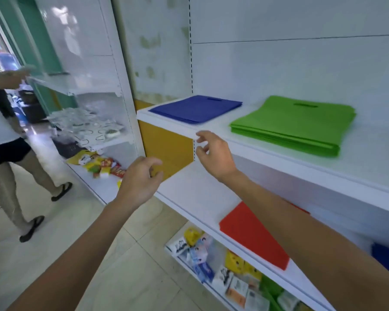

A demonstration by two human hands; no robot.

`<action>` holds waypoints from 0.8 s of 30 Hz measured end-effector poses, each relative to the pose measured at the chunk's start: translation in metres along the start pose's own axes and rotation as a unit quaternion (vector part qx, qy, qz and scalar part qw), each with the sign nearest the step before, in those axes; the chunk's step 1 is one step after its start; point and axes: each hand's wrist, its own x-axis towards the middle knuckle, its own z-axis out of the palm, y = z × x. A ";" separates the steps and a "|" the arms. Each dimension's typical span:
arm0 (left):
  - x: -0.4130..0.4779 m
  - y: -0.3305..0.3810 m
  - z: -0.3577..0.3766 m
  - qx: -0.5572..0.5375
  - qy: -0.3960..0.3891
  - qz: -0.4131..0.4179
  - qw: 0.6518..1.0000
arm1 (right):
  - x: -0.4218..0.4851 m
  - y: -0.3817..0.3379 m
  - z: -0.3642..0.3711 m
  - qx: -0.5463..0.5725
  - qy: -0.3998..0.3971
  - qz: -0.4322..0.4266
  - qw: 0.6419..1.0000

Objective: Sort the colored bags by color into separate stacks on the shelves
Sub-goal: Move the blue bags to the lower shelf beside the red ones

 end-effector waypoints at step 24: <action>0.323 -0.088 0.035 -0.072 -0.058 0.119 0.989 | 0.256 0.058 0.061 -0.131 0.102 0.049 0.985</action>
